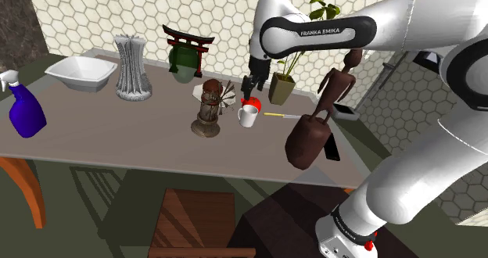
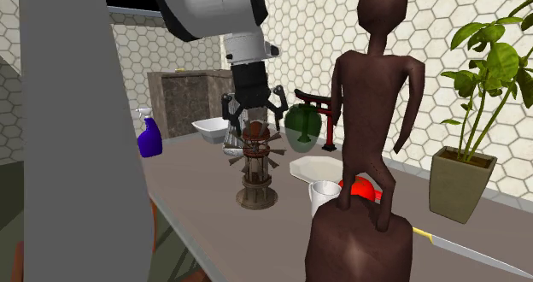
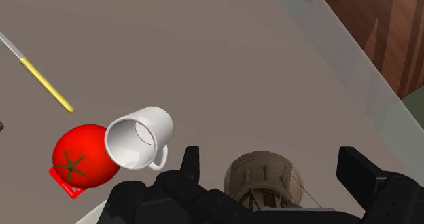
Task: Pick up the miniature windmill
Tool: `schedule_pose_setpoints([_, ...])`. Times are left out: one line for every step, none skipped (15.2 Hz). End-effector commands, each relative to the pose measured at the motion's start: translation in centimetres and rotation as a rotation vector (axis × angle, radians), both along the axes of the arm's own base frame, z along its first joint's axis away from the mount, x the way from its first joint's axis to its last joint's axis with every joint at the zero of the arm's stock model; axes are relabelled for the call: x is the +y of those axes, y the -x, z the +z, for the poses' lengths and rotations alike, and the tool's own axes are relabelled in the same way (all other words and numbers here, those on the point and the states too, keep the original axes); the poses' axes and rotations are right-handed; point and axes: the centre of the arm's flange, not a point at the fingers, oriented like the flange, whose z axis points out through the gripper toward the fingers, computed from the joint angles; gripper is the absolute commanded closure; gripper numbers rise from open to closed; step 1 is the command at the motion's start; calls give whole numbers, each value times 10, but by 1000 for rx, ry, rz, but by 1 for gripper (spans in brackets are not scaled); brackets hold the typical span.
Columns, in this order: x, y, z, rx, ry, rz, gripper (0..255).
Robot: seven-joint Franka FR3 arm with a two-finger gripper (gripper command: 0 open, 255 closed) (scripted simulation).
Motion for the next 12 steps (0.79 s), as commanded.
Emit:
schedule_pose_setpoints([13, -19, -10, -7, 7, 19, 0])
schedule_pose_setpoints([21, -29, -14, -11, 11, 29, 0])
schedule_pose_setpoints([28, -39, -18, -14, 15, 38, 0])
schedule_pose_setpoints([36, -49, -21, -18, 19, 48, 0])
schedule_pose_setpoints([43, -58, -25, -21, 23, 57, 0])
schedule_pose_setpoints([51, -68, -29, -25, 27, 67, 0])
schedule_pose_setpoints([59, -78, -33, -28, 31, 76, 0])
schedule_pose_setpoints([62, -82, -35, -30, 32, 81, 0])
schedule_pose_setpoints([62, -82, -40, -30, 32, 81, 0])
schedule_pose_setpoints([62, -82, -45, -30, 32, 81, 0])
schedule_pose_setpoints([62, -82, -51, -30, 32, 81, 0])
schedule_pose_setpoints([62, -82, -56, -30, 32, 81, 0])
